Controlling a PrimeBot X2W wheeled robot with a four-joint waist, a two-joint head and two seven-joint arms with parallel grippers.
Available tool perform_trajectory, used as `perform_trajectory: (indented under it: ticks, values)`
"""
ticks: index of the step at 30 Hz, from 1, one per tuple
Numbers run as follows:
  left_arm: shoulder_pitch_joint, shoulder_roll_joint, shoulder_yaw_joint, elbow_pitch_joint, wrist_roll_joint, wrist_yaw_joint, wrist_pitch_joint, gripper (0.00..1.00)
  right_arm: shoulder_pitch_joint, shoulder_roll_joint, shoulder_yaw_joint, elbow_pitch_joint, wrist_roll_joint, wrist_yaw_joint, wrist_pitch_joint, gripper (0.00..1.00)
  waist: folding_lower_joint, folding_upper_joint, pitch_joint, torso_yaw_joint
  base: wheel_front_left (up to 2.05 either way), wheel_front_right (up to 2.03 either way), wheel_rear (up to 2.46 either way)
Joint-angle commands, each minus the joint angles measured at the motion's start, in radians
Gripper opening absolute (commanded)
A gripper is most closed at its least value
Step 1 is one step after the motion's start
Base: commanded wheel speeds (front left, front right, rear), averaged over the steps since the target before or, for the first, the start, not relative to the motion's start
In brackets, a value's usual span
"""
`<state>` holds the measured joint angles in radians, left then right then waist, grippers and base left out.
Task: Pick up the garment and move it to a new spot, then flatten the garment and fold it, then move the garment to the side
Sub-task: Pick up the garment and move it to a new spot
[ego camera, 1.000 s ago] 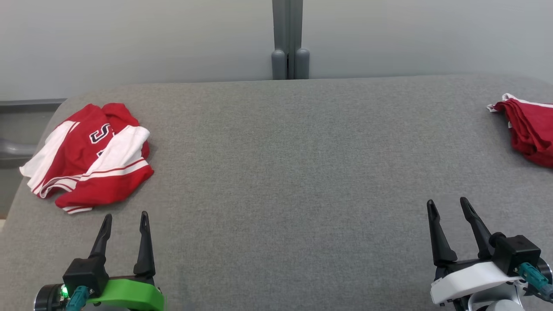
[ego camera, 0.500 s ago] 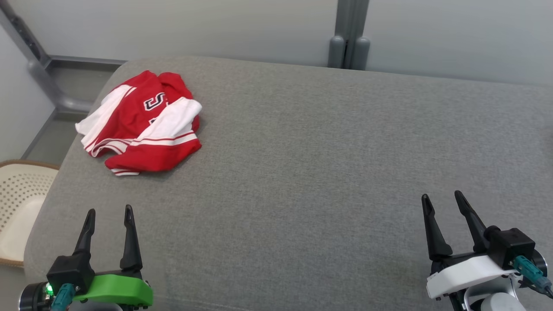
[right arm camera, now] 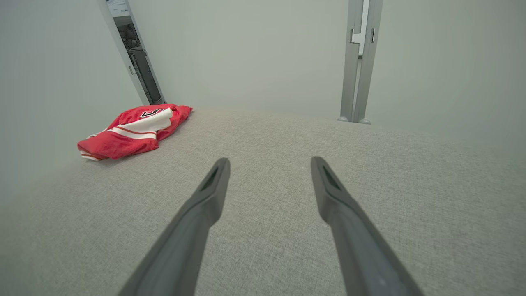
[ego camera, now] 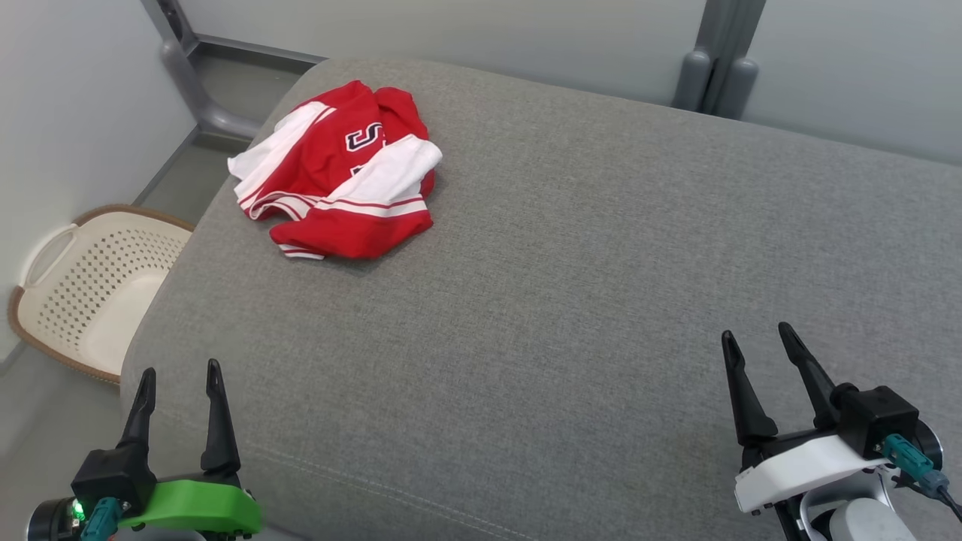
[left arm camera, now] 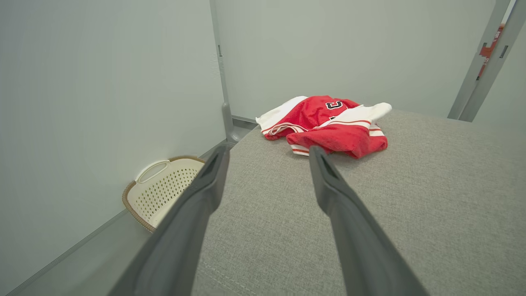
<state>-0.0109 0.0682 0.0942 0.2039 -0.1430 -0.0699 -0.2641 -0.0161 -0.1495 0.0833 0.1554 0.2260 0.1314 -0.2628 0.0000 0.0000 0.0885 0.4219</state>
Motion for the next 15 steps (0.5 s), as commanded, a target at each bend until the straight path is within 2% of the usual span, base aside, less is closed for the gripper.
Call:
perform_trajectory:
  ticks: [1,7,15]
  values:
    - [0.005,-0.004,0.003,0.002,-0.012,0.004,0.0,1.0,-0.01,-0.01,0.003,0.003,-0.003,-0.001,-0.003,1.0,0.0,0.0,0.008,0.02,0.0,0.0,0.0]
    - [0.006,-0.006,0.011,0.006,-0.013,0.006,0.0,1.0,-0.014,-0.019,0.013,0.011,0.003,-0.001,-0.003,1.0,0.0,0.0,0.01,0.021,0.0,0.0,0.0]
    - [-0.061,0.003,0.015,0.023,-0.008,-0.004,0.0,1.0,-0.026,-0.034,0.02,0.015,0.001,-0.001,-0.003,1.0,0.0,0.0,0.031,-0.018,0.0,0.0,0.0]
